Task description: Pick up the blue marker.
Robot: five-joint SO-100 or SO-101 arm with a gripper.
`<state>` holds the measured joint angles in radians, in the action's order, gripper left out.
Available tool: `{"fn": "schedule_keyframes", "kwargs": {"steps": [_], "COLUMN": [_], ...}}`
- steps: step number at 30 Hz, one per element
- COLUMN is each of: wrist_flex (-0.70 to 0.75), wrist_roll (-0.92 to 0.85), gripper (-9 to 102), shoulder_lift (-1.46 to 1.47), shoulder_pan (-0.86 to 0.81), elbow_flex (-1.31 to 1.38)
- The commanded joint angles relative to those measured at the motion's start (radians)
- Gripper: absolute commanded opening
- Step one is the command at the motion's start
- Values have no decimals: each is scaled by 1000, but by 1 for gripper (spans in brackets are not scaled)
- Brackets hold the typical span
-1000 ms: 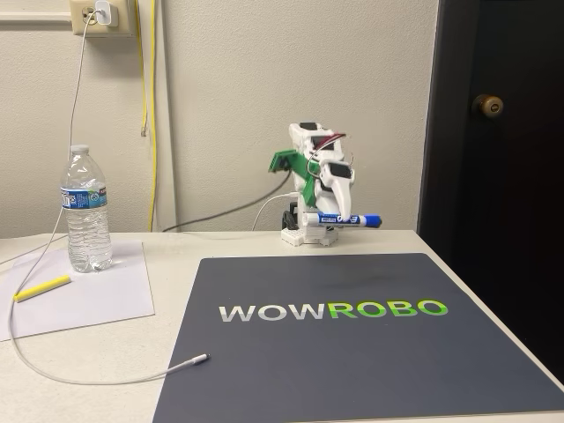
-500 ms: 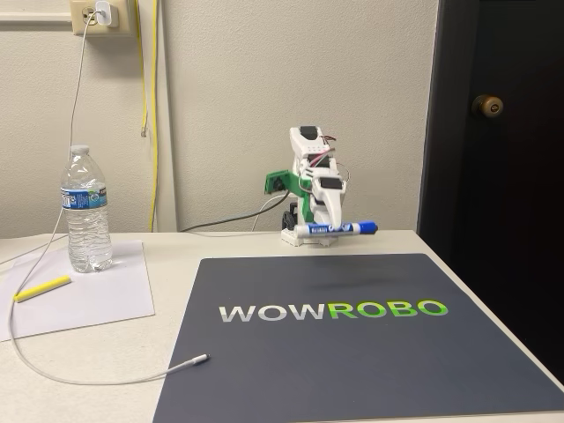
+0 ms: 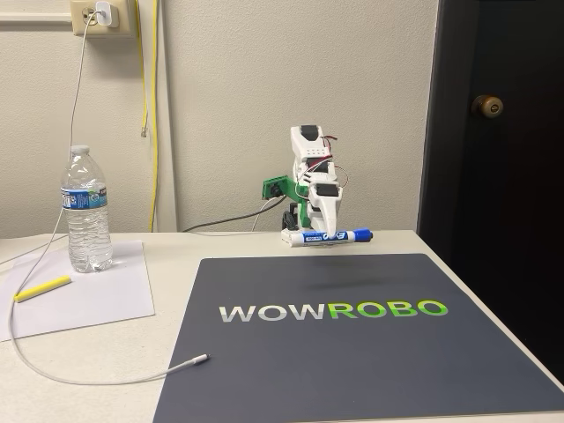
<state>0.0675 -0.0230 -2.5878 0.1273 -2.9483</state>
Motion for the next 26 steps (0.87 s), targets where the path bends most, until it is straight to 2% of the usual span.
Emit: {"fn": "schedule_keyframes", "kwargs": {"steps": [1,7,13,26], "wrist_flex": [-12,192,278,287], "wrist_roll": [-5,-15,-35,-55], "gripper": [0,0,0,0], "shoulder_lift": [-3,-49,61,23], "shoulder_pan": [3,21,28,17], "elbow_flex": [11,179,476,471]}}
